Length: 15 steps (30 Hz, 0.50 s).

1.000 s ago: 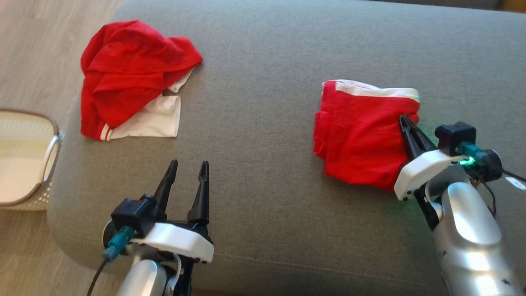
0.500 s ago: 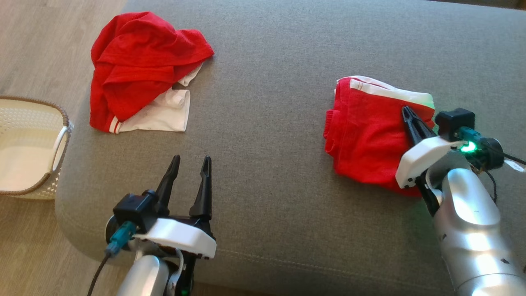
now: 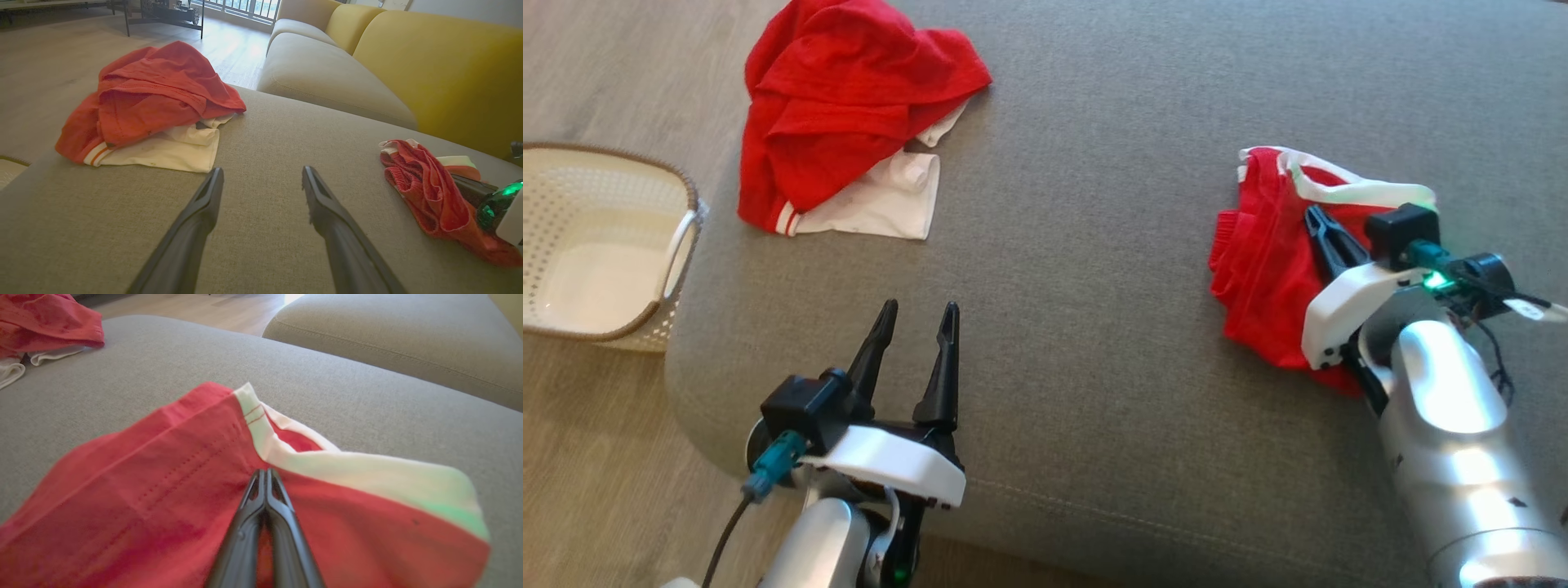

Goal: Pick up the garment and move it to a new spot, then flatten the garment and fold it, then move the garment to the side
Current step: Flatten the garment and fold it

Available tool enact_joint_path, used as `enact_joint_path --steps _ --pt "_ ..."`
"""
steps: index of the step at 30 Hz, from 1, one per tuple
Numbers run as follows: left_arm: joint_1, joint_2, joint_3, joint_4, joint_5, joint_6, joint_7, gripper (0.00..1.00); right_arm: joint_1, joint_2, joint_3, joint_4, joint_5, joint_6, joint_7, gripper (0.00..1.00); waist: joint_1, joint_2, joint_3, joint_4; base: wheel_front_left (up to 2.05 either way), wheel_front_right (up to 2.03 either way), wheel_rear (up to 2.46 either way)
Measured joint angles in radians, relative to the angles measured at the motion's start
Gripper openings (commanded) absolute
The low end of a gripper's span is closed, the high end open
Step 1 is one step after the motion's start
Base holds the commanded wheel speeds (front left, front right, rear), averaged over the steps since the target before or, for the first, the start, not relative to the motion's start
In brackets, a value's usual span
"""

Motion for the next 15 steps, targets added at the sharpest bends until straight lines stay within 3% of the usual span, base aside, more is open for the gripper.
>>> enact_joint_path --steps 3,8,15 --pt "0.0 0.0 0.0 0.001 -0.005 0.002 0.0 1.0 0.0 -0.001 -0.005 -0.064 0.008 0.0 0.0 0.0 0.0 0.0 -0.002 0.009 0.0 0.0 0.0" --pt "0.0 0.0 -0.001 0.005 -0.006 0.008 0.0 1.0 0.01 -0.005 0.098 -0.17 0.126 0.0 -0.004 0.0 -0.0001 0.0 -0.017 0.016 0.0 0.0 0.0" --pt "0.0 0.0 -0.006 0.004 -0.006 0.009 0.0 1.0 0.052 -0.005 0.188 -0.129 0.15 0.0 -0.004 0.0 -0.0001 0.0 -0.009 0.028 0.0 0.0 0.0"
